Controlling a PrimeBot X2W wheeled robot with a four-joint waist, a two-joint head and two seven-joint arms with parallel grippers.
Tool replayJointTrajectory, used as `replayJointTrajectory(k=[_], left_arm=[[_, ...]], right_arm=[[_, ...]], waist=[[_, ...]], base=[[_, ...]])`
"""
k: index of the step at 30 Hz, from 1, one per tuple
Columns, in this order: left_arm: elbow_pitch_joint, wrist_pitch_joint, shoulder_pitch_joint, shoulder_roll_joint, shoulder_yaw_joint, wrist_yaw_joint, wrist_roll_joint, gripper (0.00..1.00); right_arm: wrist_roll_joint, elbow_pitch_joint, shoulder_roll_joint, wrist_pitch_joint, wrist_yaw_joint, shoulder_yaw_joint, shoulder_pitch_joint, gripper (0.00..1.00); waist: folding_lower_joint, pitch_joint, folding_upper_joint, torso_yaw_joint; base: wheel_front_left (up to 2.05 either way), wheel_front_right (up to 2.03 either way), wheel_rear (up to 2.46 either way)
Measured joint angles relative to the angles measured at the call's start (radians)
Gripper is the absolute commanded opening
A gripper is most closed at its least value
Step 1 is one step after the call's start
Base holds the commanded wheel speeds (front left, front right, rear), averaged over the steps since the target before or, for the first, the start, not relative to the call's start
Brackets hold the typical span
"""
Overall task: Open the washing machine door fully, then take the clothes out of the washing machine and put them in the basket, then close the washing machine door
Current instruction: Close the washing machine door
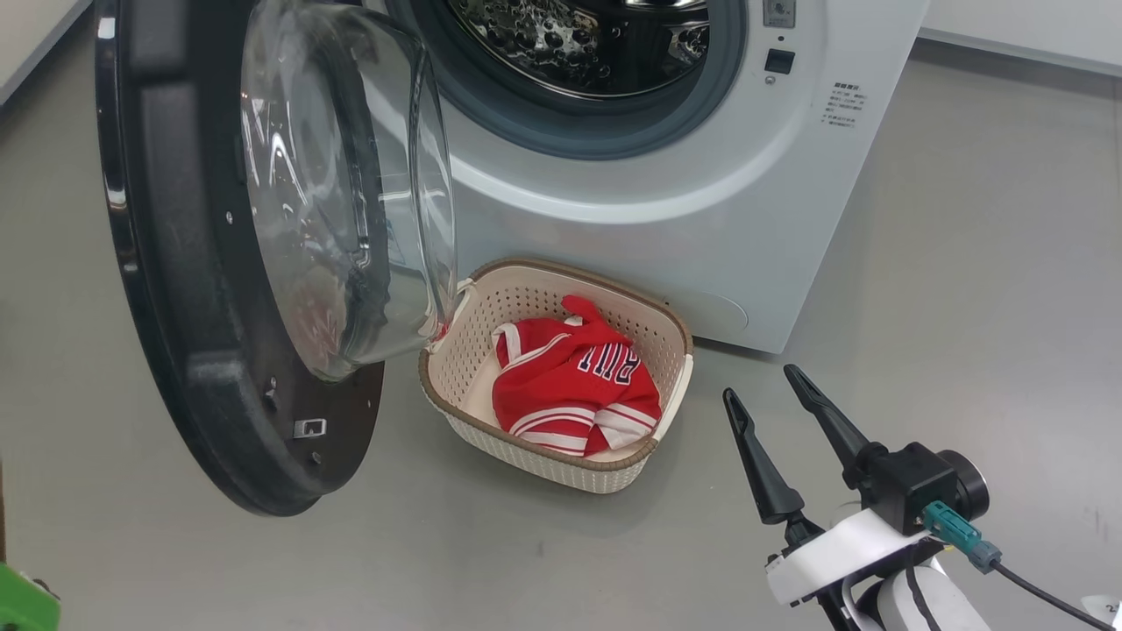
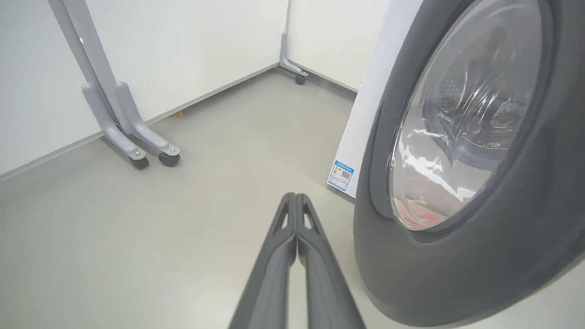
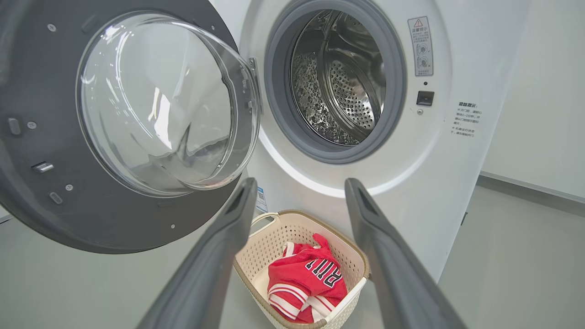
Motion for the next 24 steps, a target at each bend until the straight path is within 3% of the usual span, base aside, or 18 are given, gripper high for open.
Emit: replayJointTrajectory(k=[11, 12, 13, 14, 24], left_arm=[[0.050, -0.190, 0.061, 0.032, -0.123, -0.001, 0.196, 0.00], [0.053, -0.211, 0.069, 0.044, -0.133, -0.001, 0.225, 0.04], [0.055, -0.232, 0.074, 0.053, -0.137, -0.001, 0.250, 0.63], [0.055, -0.232, 0.074, 0.053, -0.137, -0.001, 0.250, 1.00], [0.123, -0.378, 0.089, 0.017, -0.165, -0.004, 0.284, 1.00]], right_arm=[[0.000, 0.002, 0.004, 0.000, 0.000, 0.008, 0.003, 1.00], [0.000, 0.002, 0.004, 0.000, 0.000, 0.008, 0.003, 1.00], [0.000, 0.003, 0.004, 0.000, 0.000, 0.008, 0.003, 1.00], [0.000, 0.003, 0.004, 0.000, 0.000, 0.008, 0.003, 1.00], [0.000, 0.006, 0.006, 0.000, 0.000, 0.008, 0.004, 1.00]], waist=[[0.0000, -0.007, 0.0000, 0.002], [0.0000, -0.008, 0.0000, 0.001], [0.0000, -0.008, 0.0000, 0.001], [0.0000, -0.008, 0.0000, 0.001], [0.0000, -0.017, 0.0000, -0.003]], base=[[0.00, 0.00, 0.00], [0.00, 0.00, 0.00], [0.00, 0.00, 0.00], [0.00, 0.00, 0.00], [0.00, 0.00, 0.00]])
